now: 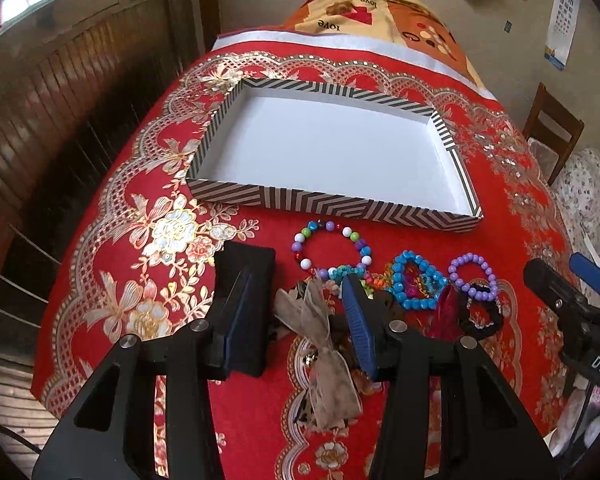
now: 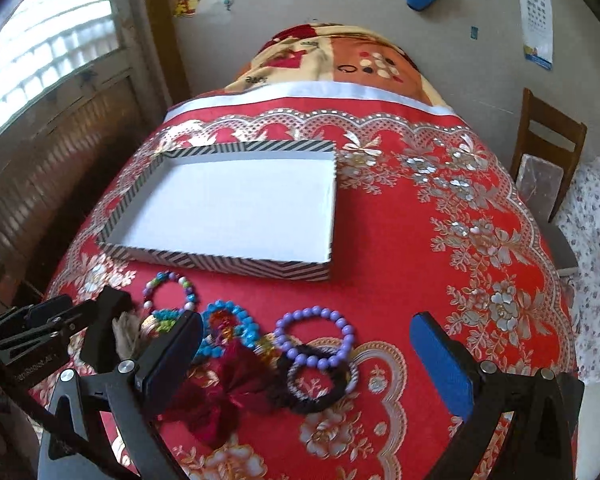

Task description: Organize jewelry

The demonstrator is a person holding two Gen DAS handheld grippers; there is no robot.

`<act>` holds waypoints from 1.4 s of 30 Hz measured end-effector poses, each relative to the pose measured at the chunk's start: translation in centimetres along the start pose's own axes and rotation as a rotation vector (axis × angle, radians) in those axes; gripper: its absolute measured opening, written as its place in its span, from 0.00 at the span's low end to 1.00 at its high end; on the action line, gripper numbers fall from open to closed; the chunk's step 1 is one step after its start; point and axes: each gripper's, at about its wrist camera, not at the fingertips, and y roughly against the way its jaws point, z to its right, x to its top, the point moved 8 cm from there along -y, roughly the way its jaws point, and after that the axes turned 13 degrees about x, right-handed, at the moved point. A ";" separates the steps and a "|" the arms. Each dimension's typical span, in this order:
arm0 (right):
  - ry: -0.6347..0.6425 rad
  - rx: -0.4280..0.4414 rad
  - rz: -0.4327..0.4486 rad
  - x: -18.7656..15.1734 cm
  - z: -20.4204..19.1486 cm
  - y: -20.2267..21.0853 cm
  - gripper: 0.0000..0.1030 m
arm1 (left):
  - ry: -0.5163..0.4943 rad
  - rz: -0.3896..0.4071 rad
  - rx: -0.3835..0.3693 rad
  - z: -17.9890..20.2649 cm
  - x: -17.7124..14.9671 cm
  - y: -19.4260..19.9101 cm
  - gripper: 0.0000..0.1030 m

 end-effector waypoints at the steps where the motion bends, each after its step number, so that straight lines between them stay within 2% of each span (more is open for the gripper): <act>1: -0.002 0.008 0.001 -0.1 -0.3 0.2 1.00 | 0.001 0.001 0.000 0.0 -0.1 0.1 0.44; 11: 0.035 0.036 0.009 -0.8 -2.2 0.9 1.00 | 0.023 0.010 0.018 -0.3 -1.1 1.1 0.44; 42: 0.036 0.047 -0.009 -1.8 -2.8 1.2 1.00 | 0.039 0.013 0.042 -1.1 -1.6 1.1 0.44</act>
